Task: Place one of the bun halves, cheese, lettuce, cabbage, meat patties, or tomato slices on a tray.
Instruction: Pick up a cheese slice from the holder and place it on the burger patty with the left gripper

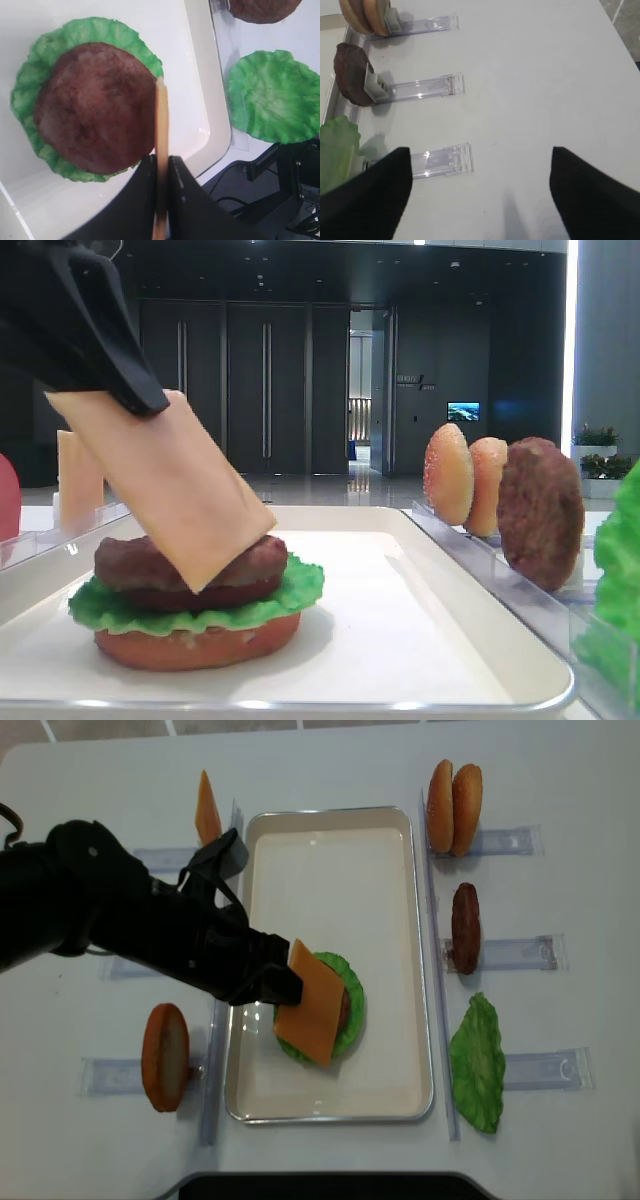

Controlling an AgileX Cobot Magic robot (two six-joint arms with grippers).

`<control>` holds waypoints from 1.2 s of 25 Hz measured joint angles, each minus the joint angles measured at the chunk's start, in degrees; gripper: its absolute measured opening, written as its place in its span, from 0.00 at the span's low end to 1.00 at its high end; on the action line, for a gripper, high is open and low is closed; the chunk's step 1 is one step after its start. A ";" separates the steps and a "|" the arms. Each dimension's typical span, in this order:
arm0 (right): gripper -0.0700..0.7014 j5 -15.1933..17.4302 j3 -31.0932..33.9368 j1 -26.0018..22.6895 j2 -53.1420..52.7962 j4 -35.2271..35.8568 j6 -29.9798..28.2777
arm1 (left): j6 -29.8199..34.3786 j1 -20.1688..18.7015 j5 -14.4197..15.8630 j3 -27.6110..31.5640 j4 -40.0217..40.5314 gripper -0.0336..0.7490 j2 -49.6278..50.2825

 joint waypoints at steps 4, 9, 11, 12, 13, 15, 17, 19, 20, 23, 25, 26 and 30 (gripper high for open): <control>0.79 0.00 0.00 0.00 0.00 0.00 0.00 | 0.05 0.41 0.00 0.00 1.70 0.08 0.00; 0.79 0.00 0.00 0.00 0.00 0.00 0.00 | 0.10 0.41 -0.81 0.00 3.81 0.08 0.00; 0.79 0.00 0.00 0.00 0.00 0.00 0.00 | 0.16 0.41 -1.26 0.00 4.70 0.08 0.00; 0.79 0.00 0.00 0.00 0.00 0.00 0.00 | 0.22 0.41 -1.56 0.00 5.07 0.08 0.00; 0.79 0.00 0.00 0.00 0.00 0.00 0.00 | 0.28 0.41 -1.84 0.00 5.47 0.08 0.00; 0.79 0.00 0.00 0.00 0.00 0.00 0.00 | 0.45 0.41 -2.59 0.00 6.38 0.10 0.00; 0.79 0.00 0.00 0.00 0.00 0.00 0.00 | 0.51 0.41 -4.06 0.00 7.51 0.15 0.00; 0.79 0.00 0.00 0.00 0.00 0.00 0.00 | 0.52 0.41 -5.67 0.00 8.52 0.25 0.00; 0.79 0.00 0.00 0.00 0.00 0.00 0.00 | 0.57 0.41 -6.40 0.00 8.96 0.30 0.00; 0.79 0.00 0.00 0.00 0.00 0.00 0.00 | 0.62 0.41 -7.80 0.00 9.93 0.52 0.00; 0.79 0.00 0.00 0.00 0.00 0.00 0.00 | 0.62 0.41 -8.07 0.00 10.07 0.67 0.00; 0.79 0.00 0.00 0.00 0.00 0.00 0.00 | 0.62 0.41 -8.07 0.00 10.12 0.74 0.00; 0.79 0.00 0.00 0.00 0.00 0.00 0.00 | 0.68 0.41 -8.07 0.00 10.91 0.90 0.00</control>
